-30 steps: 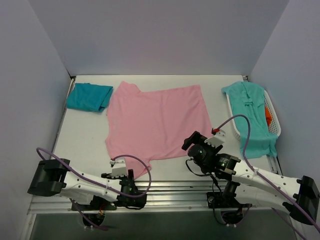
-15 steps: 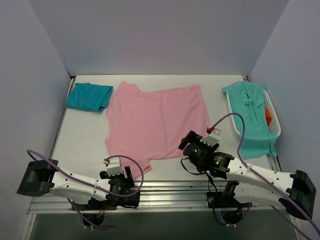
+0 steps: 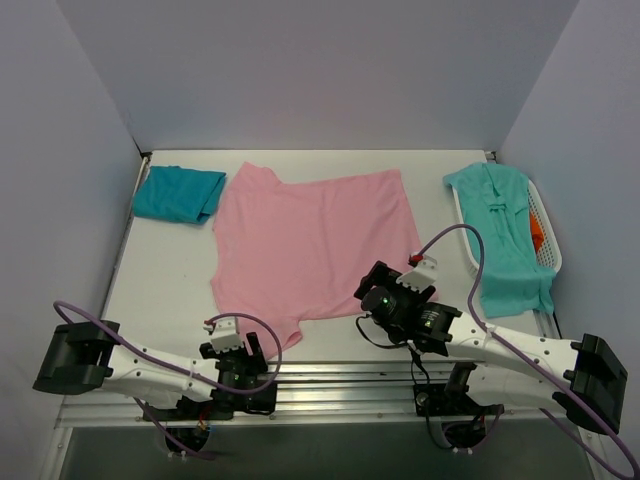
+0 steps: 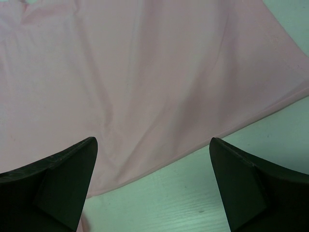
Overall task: Fold and stack the t-shirts
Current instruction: Grap the side of the flattened tshirt closest away from the robot with both arms
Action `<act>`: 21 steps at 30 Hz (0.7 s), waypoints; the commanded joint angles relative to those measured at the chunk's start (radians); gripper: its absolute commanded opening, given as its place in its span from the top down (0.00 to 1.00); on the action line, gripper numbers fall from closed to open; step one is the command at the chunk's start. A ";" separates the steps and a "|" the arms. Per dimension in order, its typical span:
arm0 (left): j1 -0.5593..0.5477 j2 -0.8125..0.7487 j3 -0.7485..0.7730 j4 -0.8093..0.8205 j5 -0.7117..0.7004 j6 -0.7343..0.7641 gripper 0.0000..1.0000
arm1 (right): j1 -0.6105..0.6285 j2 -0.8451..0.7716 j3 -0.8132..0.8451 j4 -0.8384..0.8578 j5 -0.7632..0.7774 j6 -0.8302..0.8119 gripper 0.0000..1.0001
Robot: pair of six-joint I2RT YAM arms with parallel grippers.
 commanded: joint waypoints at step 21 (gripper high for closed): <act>0.176 0.029 -0.059 0.463 -0.033 -0.214 0.29 | 0.010 0.011 0.030 -0.011 0.084 0.004 0.03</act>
